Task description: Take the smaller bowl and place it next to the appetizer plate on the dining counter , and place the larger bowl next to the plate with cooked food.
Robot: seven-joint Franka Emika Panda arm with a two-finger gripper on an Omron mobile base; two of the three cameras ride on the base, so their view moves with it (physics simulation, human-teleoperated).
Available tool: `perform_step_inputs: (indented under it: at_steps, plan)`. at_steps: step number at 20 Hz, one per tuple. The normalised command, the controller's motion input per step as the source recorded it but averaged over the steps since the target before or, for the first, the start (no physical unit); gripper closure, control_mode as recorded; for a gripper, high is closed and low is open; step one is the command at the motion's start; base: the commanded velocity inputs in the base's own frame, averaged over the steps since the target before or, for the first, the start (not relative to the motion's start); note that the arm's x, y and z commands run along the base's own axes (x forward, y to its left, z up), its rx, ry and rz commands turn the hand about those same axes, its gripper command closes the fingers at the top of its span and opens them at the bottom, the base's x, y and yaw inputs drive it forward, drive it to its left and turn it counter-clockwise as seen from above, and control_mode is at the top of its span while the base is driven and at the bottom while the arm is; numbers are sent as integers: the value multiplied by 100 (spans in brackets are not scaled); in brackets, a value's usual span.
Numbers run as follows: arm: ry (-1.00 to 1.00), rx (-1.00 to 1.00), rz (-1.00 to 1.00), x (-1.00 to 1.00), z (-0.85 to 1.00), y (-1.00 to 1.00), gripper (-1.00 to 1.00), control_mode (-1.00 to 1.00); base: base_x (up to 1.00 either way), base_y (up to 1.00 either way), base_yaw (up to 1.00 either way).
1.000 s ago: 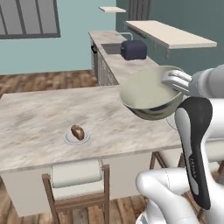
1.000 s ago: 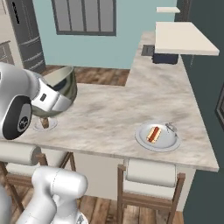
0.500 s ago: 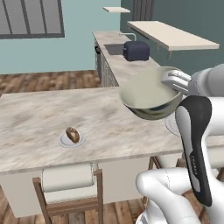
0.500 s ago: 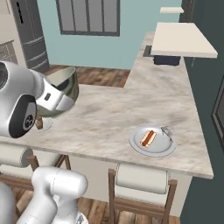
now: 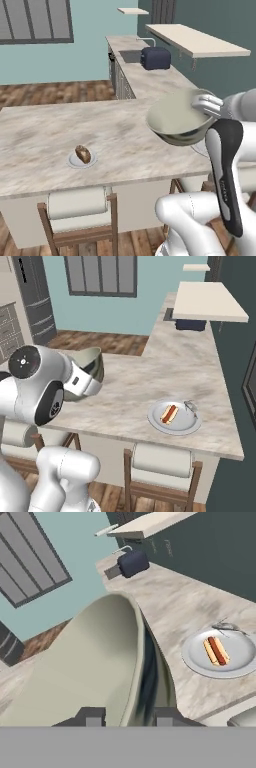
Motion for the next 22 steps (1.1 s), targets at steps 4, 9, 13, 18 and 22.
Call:
perform_step_inputs:
  at_steps: [4,9,13,18,22]
  plan:
    - [13,-1,-15,38,-19,-2,100,-100,0,0,0]
    - [22,7,-26,47,-8,-16,100,-100,0,0,0]
    - [11,7,-21,29,-20,-14,100,-100,0,0,0]
    - [0,0,-12,29,-44,-1,100,-100,0,0,0]
    - [-6,0,-7,41,-63,0,100,-100,0,0,0]
